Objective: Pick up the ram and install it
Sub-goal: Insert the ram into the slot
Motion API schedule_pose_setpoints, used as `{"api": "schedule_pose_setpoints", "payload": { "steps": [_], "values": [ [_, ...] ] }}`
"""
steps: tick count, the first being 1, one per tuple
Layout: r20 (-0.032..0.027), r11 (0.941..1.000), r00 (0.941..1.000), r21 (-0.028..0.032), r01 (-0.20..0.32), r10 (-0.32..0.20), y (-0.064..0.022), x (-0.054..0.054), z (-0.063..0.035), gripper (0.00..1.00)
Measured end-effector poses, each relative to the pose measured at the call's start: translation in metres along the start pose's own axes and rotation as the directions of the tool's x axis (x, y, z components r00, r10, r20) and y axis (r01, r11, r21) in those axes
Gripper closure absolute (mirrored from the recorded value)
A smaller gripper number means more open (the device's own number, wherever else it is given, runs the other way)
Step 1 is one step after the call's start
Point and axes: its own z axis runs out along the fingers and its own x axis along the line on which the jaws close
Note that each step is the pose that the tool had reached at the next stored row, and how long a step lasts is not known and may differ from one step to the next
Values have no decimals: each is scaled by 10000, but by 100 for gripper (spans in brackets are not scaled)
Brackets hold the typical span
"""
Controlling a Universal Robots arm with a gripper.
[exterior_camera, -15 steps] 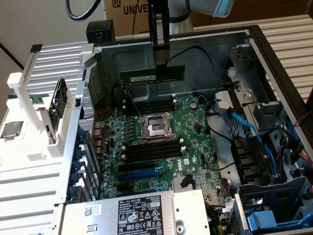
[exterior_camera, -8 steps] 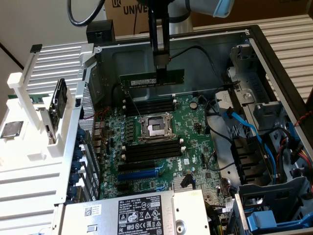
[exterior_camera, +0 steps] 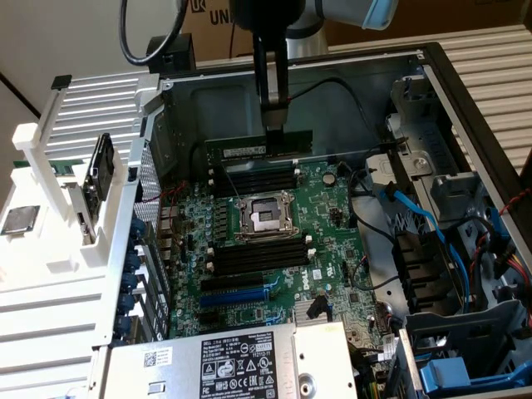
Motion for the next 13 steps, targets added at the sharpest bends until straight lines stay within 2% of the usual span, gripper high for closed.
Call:
{"api": "schedule_pose_setpoints", "payload": {
  "steps": [2,11,13],
  "values": [
    [4,10000,10000,0,0,0,3,17,73,88],
    [12,10000,10000,0,1,-1,79,69,234,88],
    [16,10000,10000,-1,2,-2,82,113,286,88]
  ]
}}
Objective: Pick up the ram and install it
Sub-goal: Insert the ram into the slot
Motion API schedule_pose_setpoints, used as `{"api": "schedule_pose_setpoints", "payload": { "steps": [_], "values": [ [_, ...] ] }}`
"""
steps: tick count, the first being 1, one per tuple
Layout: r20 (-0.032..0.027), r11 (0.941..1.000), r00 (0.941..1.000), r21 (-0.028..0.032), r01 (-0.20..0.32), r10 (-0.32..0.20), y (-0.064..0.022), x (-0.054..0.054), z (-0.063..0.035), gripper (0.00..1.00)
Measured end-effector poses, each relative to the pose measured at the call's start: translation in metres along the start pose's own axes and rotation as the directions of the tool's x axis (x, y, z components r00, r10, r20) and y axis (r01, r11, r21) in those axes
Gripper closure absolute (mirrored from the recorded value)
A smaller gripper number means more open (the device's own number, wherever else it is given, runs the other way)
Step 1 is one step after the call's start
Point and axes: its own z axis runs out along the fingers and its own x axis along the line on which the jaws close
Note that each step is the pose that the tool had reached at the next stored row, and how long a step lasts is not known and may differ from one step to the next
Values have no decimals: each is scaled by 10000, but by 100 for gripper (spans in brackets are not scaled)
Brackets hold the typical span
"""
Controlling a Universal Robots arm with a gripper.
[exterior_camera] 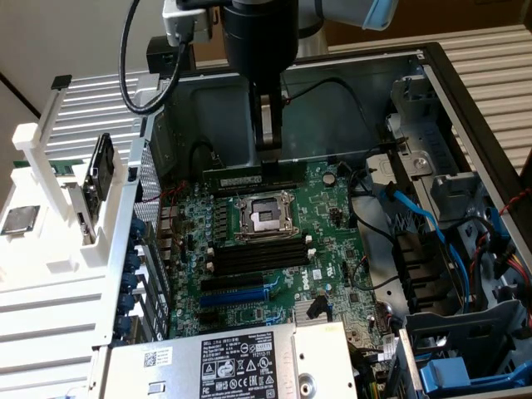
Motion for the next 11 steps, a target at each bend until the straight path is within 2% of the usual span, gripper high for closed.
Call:
{"api": "schedule_pose_setpoints", "payload": {
  "steps": [6,11],
  "values": [
    [5,10000,10000,-1,12,-12,0,73,106,88],
    [2,10000,10000,-3,65,-65,2,62,198,88]
  ]
}}
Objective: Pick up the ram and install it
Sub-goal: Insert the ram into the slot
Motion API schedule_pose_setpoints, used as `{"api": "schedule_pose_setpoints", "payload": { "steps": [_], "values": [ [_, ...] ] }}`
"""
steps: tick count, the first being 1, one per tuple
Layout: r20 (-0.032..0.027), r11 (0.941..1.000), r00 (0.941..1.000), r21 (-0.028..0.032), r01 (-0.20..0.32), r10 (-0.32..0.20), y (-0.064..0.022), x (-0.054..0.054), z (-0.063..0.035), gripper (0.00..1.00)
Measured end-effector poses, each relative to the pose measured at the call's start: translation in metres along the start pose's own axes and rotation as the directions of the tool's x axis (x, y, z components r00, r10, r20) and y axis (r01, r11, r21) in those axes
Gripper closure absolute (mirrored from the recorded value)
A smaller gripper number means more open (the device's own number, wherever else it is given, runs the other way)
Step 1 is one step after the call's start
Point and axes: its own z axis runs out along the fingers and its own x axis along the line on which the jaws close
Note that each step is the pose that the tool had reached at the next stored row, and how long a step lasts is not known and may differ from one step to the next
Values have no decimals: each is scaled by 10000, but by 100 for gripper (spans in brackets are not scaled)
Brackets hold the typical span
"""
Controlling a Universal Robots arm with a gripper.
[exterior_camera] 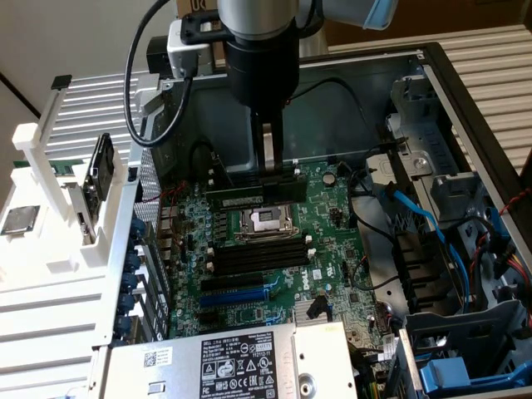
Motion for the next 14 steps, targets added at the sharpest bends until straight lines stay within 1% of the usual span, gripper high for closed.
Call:
{"api": "schedule_pose_setpoints", "payload": {
  "steps": [3,5,7,11,14],
  "values": [
    [-20,10000,10000,0,36,-36,4,-68,57,88],
    [-50,10000,10000,-2,71,-71,6,-101,90,88],
    [-68,9999,9999,-4,131,-131,7,-102,124,88],
    [-69,9997,9997,-8,253,-253,8,-82,182,88],
    [-68,9997,9996,-9,263,-263,8,-60,203,88]
  ]
}}
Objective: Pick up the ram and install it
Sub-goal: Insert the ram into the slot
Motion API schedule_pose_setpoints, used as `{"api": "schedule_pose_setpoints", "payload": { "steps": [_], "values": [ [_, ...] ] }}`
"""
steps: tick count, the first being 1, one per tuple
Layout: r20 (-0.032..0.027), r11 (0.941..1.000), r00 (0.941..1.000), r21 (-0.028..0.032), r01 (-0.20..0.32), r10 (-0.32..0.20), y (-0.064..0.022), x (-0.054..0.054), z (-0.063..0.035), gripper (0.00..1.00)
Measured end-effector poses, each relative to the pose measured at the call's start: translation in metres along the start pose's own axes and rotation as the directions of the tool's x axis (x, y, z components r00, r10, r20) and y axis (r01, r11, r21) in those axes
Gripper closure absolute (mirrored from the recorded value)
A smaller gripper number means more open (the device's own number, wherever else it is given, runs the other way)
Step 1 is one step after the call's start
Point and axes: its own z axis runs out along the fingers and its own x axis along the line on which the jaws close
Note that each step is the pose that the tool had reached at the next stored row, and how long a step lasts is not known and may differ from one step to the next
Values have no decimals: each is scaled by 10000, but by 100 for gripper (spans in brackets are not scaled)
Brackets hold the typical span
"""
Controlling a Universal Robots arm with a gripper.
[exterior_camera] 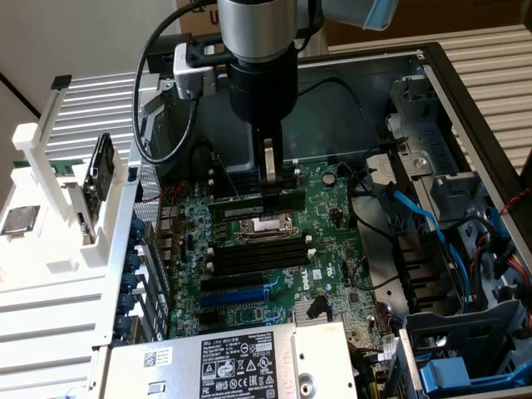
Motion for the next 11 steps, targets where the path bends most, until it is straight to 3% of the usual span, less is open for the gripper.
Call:
{"api": "schedule_pose_setpoints", "payload": {
  "steps": [7,11],
  "values": [
    [-6,10000,10000,0,1,-1,1,44,31,88],
    [-5,10000,10000,-11,-1,1,-1,140,37,88]
  ]
}}
